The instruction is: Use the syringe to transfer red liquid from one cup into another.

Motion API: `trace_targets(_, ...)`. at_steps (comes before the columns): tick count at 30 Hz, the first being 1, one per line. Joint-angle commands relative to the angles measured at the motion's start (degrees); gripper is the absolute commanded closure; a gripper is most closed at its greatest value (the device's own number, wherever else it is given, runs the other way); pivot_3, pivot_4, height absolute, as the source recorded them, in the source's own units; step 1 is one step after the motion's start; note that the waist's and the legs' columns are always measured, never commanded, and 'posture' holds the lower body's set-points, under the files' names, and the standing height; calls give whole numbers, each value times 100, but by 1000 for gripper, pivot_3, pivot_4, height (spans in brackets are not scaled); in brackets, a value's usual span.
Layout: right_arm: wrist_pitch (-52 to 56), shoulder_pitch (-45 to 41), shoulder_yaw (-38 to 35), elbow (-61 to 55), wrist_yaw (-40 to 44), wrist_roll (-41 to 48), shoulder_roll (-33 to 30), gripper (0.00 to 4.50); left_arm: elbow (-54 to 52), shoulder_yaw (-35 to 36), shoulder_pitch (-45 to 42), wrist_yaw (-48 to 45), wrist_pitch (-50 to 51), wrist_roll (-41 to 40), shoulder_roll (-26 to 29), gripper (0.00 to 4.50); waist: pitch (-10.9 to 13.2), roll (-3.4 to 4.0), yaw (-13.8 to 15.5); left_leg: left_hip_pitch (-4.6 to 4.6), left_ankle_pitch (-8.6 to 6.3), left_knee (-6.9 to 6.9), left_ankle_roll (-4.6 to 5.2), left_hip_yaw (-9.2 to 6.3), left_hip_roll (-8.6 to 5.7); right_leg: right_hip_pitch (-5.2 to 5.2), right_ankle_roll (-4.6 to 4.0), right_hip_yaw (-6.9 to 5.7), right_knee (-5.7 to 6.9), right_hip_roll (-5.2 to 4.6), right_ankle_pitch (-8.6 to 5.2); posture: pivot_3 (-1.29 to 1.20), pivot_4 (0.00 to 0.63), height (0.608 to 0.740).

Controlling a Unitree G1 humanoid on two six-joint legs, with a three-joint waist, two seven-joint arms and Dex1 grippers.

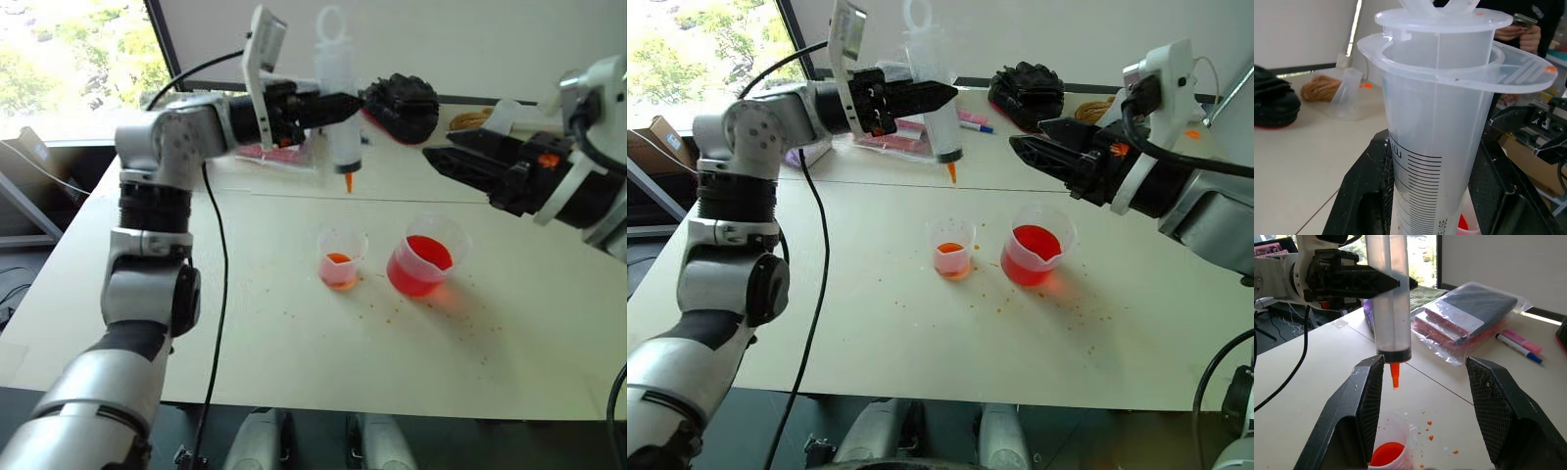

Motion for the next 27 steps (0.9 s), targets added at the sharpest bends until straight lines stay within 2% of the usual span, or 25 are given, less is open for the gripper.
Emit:
trace_targets(1,-188,36,-131,-160,-9,-19,55,1791,414,363,-449,159,564,-180,293,2924,1,-2,0,0,0,0,0,0,0,0,0,0,1,1,0,0,150,740)
trace_targets(3,-218,86,-121,-171,3,-45,83,1791,670,504,-584,381,639,-144,369,2924,1,-2,3,0,0,0,0,0,0,0,0,-1,1,2,0,0,150,740)
trace_targets(6,-254,110,-65,-153,39,-108,148,1791,984,18,-736,292,979,226,692,2924,3,-6,8,-1,1,0,-1,0,-1,0,1,-2,1,3,0,0,150,740)
trace_targets(11,-283,29,86,-58,130,-294,231,1791,1539,-361,-880,301,1187,610,884,2924,3,-6,12,0,1,0,-1,1,-3,1,1,-1,1,2,0,0,150,740)
trace_targets(16,-221,-58,183,48,226,-438,245,1791,2078,-829,-971,539,1292,1175,819,2924,4,-7,6,0,1,0,-1,1,-3,0,1,-1,2,2,0,0,150,740)
trace_targets(18,-190,-76,201,89,251,-443,231,1791,2200,-1488,-985,398,1558,1525,770,2924,4,-7,9,-1,1,0,-1,2,-3,-1,1,0,2,2,0,0,150,740)
trace_targets(24,-107,-69,211,98,183,-364,222,1791,2325,-2491,-886,-235,1944,1852,593,2924,5,-8,8,-3,1,0,-1,2,-3,-2,0,1,2,1,0,0,150,740)
trace_targets(27,-67,-121,263,99,127,-360,241,1791,2655,-2801,-910,-247,2217,2041,374,2924,4,-8,10,-4,1,0,-1,1,-2,-4,0,1,2,-1,0,0,150,740)
